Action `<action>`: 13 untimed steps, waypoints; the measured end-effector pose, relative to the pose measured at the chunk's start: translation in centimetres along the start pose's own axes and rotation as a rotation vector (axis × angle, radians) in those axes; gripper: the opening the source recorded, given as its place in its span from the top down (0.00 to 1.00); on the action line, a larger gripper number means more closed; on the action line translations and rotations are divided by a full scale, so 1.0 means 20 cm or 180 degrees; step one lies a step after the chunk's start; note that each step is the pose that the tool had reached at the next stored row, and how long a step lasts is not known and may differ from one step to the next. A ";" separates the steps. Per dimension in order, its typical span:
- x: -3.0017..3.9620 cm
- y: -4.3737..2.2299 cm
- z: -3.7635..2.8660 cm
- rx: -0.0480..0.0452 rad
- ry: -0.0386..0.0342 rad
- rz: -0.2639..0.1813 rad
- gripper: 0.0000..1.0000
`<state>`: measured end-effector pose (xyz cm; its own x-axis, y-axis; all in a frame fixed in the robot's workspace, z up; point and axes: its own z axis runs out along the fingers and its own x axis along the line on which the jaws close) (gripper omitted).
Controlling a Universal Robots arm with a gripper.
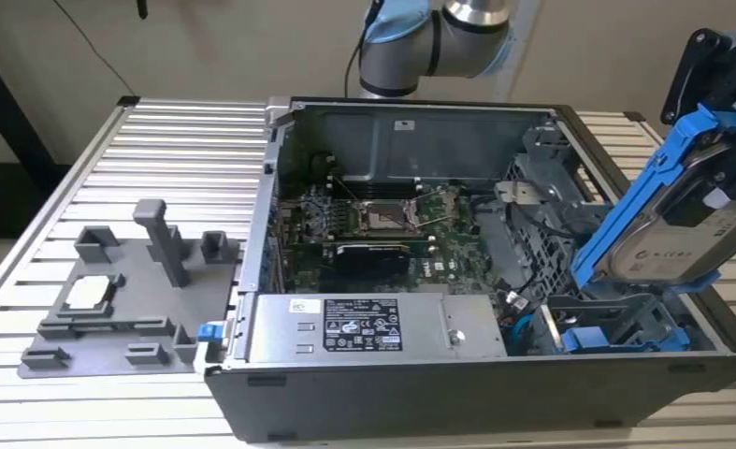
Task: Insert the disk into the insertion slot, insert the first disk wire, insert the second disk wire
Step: 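Insert the disk into the insertion slot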
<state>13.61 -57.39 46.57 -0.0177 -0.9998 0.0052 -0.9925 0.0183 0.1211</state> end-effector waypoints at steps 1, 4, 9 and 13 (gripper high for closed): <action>0.001 -0.001 0.007 0.0000 0.0000 0.0000 0.67; 0.001 -0.003 0.026 0.0000 0.0001 -0.0001 0.67; 0.001 -0.007 0.058 -0.0001 0.0001 -0.0001 0.67; 0.001 -0.012 0.091 -0.0001 0.0001 -0.0002 0.67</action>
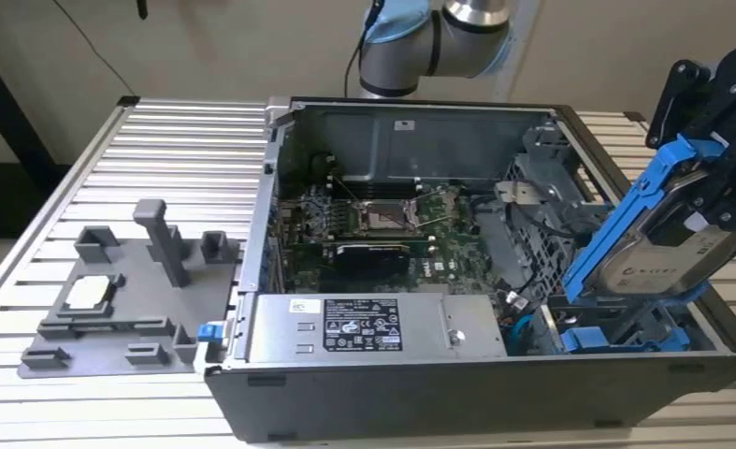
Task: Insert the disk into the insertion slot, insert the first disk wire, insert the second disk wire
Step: 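Insert the disk into the insertion slot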
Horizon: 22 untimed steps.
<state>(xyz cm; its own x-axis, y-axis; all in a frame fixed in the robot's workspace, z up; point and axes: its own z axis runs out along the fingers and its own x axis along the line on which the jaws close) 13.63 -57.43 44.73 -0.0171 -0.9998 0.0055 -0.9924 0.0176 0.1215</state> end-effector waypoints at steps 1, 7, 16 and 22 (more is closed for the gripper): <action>0.000 -0.001 0.007 0.0000 0.0000 0.0000 0.67; 0.000 -0.002 0.009 0.0000 0.0001 -0.0006 0.67; -0.002 -0.011 0.081 0.0001 0.0007 -0.0060 0.67; -0.010 -0.015 0.111 0.0008 0.0010 -0.0085 0.67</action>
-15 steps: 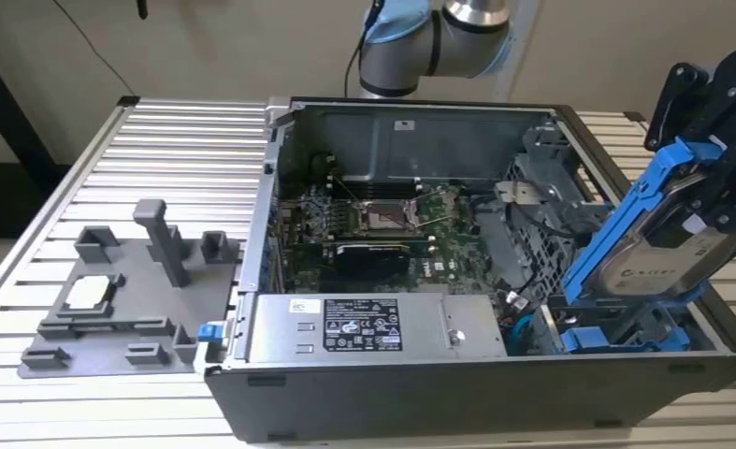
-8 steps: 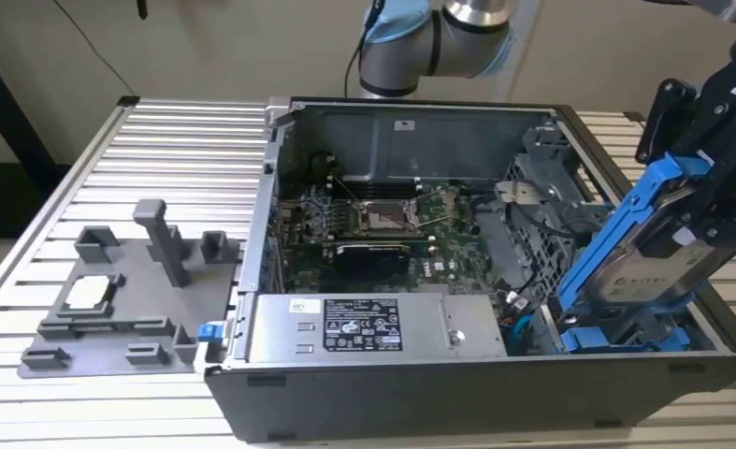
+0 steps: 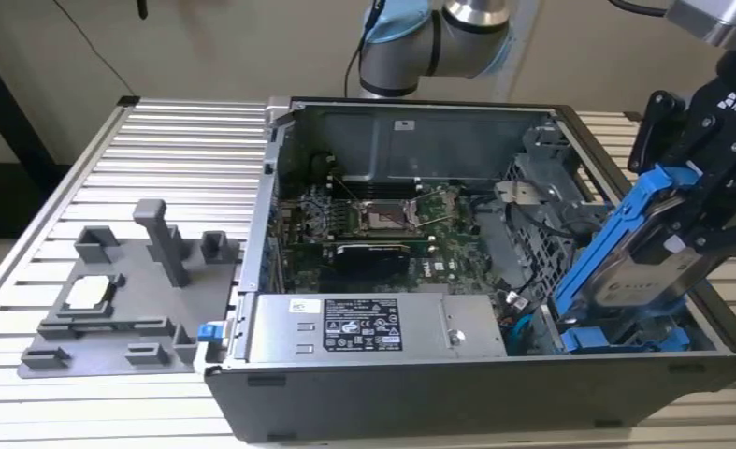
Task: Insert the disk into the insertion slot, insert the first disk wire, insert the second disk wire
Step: 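Insert the disk into the insertion slot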
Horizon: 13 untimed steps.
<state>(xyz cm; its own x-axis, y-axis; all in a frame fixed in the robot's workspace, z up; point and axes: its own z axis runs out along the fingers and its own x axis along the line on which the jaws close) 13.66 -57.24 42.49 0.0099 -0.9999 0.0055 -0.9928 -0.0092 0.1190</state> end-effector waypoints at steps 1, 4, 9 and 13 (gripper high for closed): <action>-0.001 -0.001 0.006 0.0005 0.0000 -0.0004 0.67; -0.003 -0.004 0.021 0.0026 0.0001 -0.0018 0.67; -0.008 -0.009 0.054 0.0033 0.0003 -0.0027 0.67; -0.008 -0.013 0.069 0.0034 0.0000 -0.0033 0.67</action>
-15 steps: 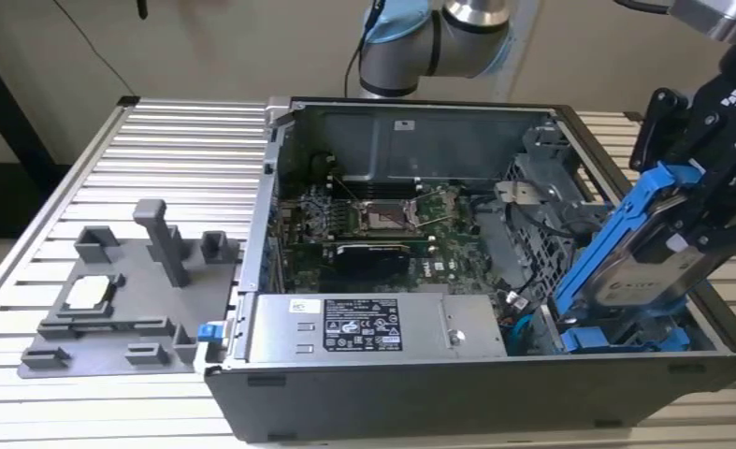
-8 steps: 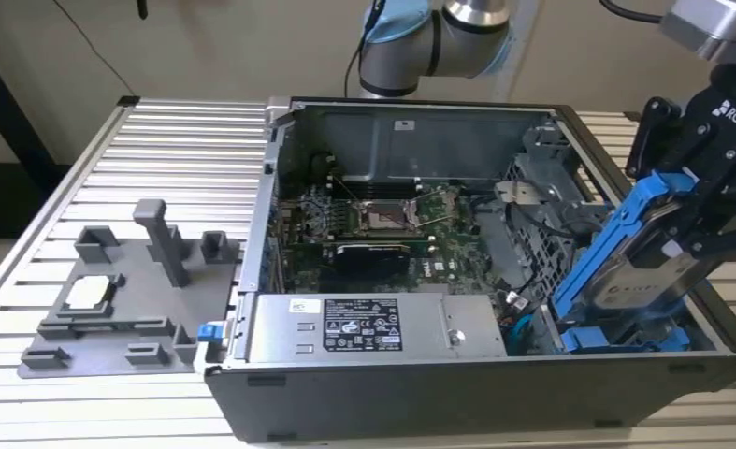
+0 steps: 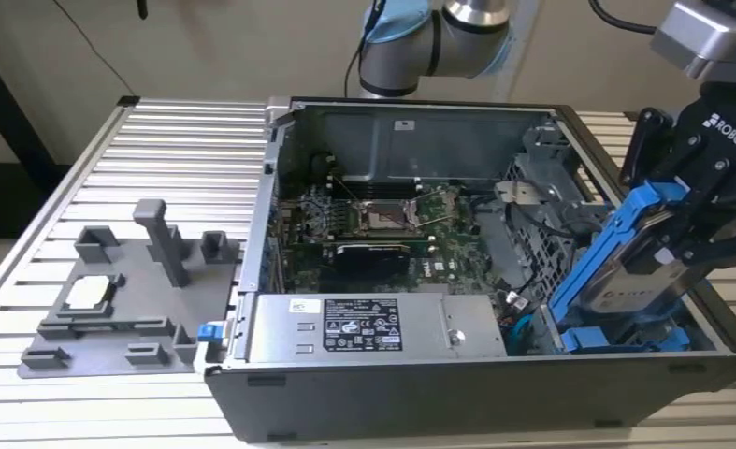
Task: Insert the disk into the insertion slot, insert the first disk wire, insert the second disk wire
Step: 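Insert the disk into the insertion slot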
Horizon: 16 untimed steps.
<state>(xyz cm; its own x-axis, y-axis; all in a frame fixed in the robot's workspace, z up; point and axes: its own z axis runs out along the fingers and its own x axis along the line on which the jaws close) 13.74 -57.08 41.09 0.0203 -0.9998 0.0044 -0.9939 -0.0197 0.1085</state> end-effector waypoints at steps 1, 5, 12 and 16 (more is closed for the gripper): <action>0.000 -0.001 0.006 0.0000 0.0000 -0.0001 0.67; 0.000 -0.009 0.028 0.0000 0.0000 -0.0008 0.67; 0.000 -0.024 0.090 0.0000 0.0001 -0.0010 0.67; 0.000 -0.027 0.121 0.0000 0.0001 -0.0010 0.67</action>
<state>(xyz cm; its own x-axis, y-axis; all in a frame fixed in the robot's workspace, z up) 14.02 -57.08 38.63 0.0234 -0.9997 0.0042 -0.9938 -0.0228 0.1085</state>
